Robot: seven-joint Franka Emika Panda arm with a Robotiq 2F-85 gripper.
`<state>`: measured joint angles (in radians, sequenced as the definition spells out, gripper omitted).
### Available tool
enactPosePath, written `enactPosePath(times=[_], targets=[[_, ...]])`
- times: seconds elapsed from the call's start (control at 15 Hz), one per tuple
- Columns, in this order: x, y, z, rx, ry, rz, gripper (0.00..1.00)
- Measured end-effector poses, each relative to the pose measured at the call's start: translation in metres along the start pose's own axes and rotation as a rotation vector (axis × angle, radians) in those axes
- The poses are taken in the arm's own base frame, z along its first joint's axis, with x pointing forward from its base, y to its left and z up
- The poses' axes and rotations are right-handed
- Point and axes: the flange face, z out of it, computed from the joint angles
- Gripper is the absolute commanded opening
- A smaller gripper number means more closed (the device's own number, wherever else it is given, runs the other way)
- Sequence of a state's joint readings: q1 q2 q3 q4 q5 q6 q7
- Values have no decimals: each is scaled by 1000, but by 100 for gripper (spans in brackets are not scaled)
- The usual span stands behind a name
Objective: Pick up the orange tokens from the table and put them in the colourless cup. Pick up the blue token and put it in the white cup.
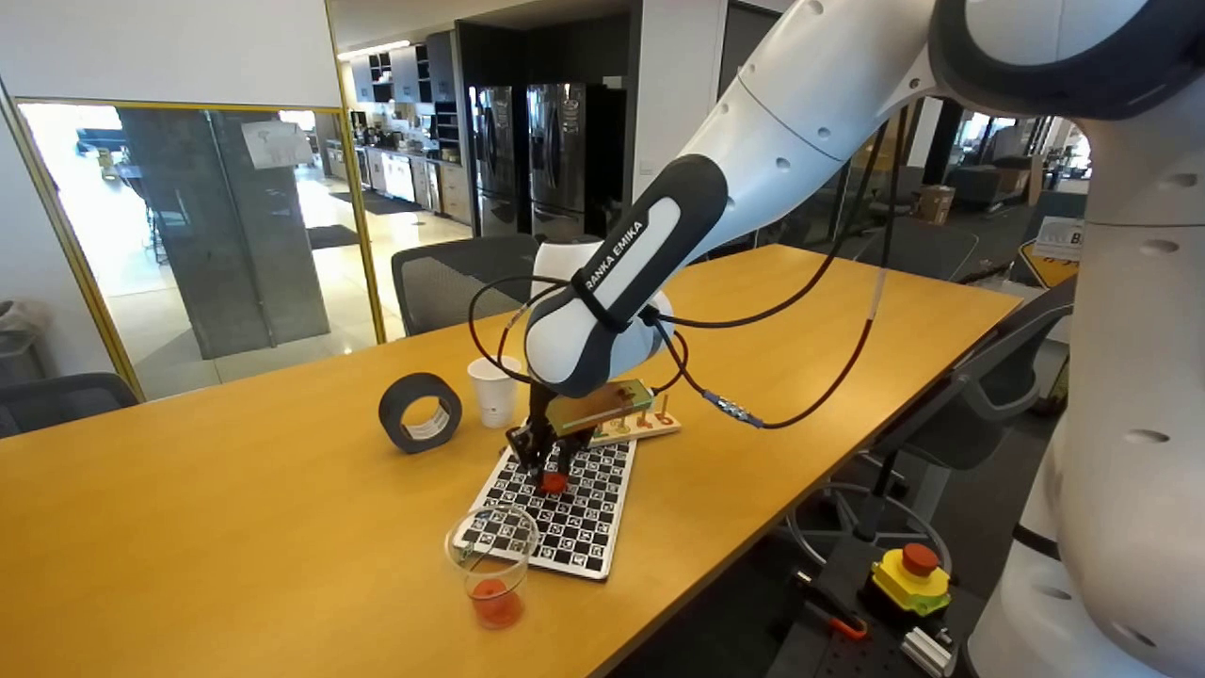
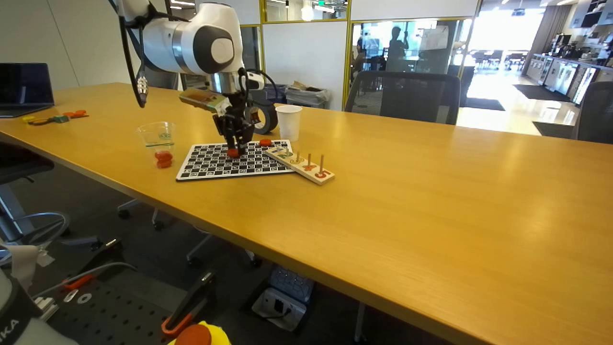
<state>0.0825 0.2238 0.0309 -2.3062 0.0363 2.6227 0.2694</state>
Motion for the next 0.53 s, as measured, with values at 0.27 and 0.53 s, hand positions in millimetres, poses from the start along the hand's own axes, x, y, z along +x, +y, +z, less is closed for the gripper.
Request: enactPosePath(times=[0.27, 0.53], targets=[[-9, -16, -46, -40, 0, -112, 22], [-28, -54, -93, -41, 25, -264, 22]])
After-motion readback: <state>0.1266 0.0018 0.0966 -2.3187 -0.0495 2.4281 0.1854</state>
